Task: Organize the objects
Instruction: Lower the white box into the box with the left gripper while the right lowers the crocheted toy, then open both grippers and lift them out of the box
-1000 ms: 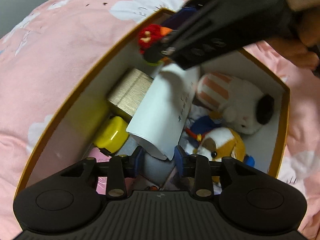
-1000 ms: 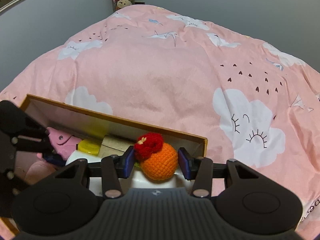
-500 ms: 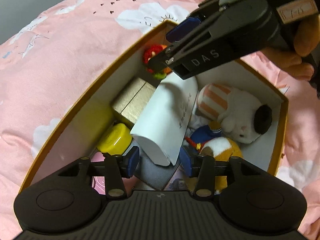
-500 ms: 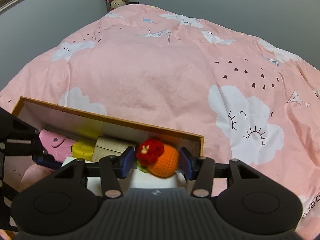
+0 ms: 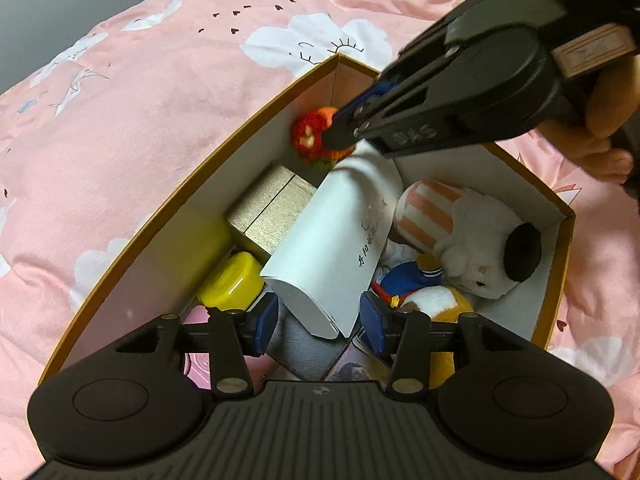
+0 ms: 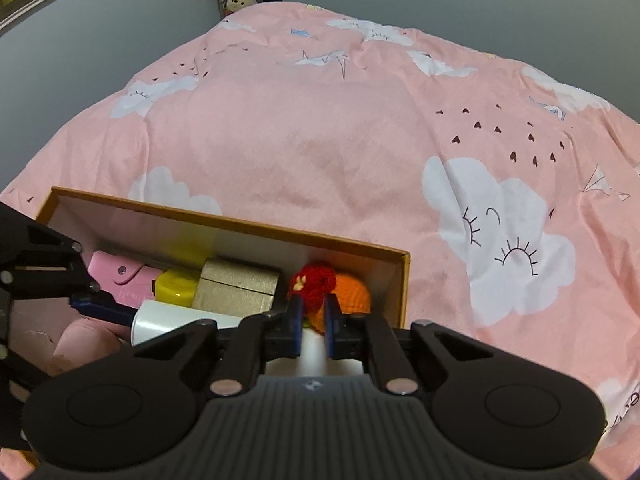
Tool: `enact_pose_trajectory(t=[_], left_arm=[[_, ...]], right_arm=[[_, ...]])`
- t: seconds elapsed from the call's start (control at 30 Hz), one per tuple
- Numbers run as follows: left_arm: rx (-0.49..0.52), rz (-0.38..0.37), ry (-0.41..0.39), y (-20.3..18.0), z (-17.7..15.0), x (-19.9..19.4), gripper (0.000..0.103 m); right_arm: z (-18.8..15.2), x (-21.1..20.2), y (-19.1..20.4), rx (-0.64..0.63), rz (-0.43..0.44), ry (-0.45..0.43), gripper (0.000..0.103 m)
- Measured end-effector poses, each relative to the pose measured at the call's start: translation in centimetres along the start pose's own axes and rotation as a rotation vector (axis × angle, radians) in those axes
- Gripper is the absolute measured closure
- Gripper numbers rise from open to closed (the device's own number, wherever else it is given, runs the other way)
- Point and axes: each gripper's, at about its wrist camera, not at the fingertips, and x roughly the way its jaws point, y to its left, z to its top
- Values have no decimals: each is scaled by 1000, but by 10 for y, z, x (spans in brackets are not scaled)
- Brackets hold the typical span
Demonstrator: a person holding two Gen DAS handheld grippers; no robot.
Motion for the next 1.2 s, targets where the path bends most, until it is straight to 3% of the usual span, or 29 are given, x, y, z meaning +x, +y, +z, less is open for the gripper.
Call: enact_pose_trajectory(t=[0.17, 0.43, 0.73, 0.97, 1.1, 1.2], left_arm=[[-17, 3, -25, -2, 2, -7, 48], [-64, 27, -61, -4, 4, -16, 46], [-165, 47, -110, -11, 3, -38, 44], [-212, 75, -172, -29, -8, -71, 44], [-244, 88, -243, -43, -17, -98, 44], [-278, 107, -309, -56, -24, -118, 43]], right_arm=[[1, 13, -4, 52, 43, 40, 102], [-3, 22, -1, 62, 60, 73, 100], [-7, -19, 0, 21, 30, 13, 95], [-29, -65, 12, -13, 34, -35, 95], [-44, -96, 23, -27, 32, -70, 76], [-57, -118, 31, -38, 32, -107, 73]])
